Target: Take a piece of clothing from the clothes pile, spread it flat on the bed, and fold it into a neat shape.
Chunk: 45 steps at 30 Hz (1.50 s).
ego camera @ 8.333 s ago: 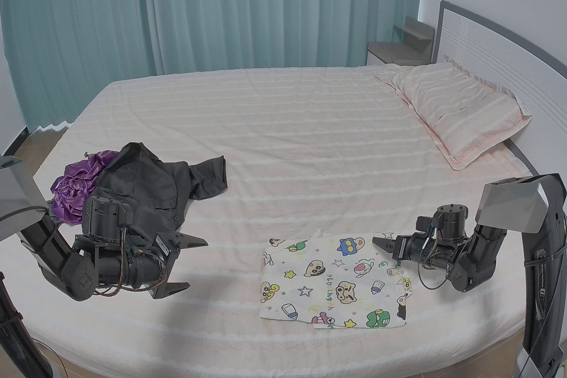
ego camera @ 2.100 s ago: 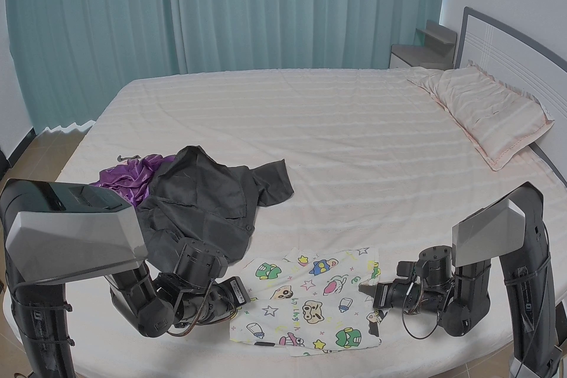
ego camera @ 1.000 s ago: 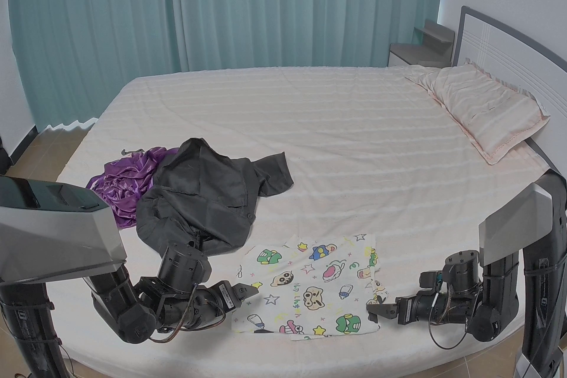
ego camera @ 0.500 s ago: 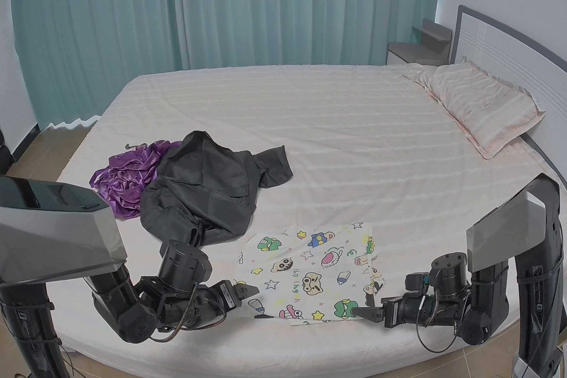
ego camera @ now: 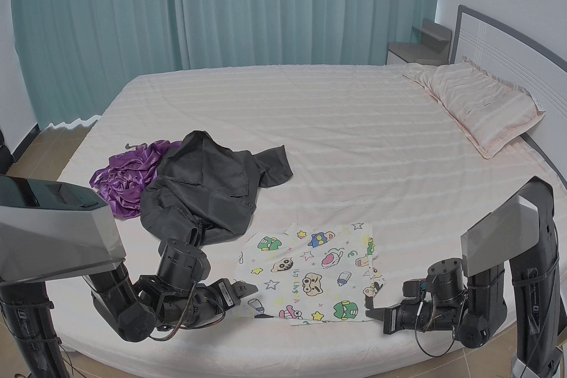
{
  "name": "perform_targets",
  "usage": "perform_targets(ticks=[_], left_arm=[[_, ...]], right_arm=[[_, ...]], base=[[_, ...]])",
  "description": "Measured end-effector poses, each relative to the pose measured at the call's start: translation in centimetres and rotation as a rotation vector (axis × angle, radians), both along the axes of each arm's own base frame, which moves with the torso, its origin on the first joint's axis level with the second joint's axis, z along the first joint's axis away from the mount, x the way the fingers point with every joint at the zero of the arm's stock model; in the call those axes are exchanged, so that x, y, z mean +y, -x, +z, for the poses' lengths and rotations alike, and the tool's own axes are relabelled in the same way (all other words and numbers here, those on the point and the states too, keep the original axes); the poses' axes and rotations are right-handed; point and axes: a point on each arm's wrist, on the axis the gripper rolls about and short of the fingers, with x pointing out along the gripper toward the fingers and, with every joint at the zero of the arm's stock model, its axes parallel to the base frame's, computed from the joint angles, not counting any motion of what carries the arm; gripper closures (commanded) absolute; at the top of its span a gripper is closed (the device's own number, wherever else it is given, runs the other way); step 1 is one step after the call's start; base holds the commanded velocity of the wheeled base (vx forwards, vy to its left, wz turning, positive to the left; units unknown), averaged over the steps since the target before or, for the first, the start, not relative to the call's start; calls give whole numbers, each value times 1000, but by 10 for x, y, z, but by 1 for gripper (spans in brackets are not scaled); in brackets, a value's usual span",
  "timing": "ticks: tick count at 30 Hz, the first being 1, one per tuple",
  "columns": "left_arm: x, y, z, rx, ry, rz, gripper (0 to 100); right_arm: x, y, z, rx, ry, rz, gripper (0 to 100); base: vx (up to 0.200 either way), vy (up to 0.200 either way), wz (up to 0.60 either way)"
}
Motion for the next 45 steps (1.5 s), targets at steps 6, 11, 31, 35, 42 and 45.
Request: perform_targets(ticks=[6, 11, 31, 35, 42, 45], left_arm=[[0, 0, 0, 1, 1, 1, 0], [0, 0, 0, 0, 1, 1, 0], [0, -1, 0, 3, 8, 9, 0], [0, -2, 1, 8, 22, 24, 0], [0, -4, 2, 7, 43, 40, 0], [0, -6, 4, -6, 57, 47, 0]], right_arm=[[-10, 11, 6, 31, 5, 1, 100], [-15, 16, 11, 34, 9, 8, 100], [-27, 16, 25, -40, 38, 7, 0], [-24, -9, 37, -131, 3, -26, 0], [-14, -68, 49, -154, -51, -102, 0], [-9, -96, 54, -160, -77, -138, 0]], base=[[0, 0, 0], [0, 0, 0], [0, 0, 0], [0, 0, 0], [0, 0, 0], [0, 0, 0]])
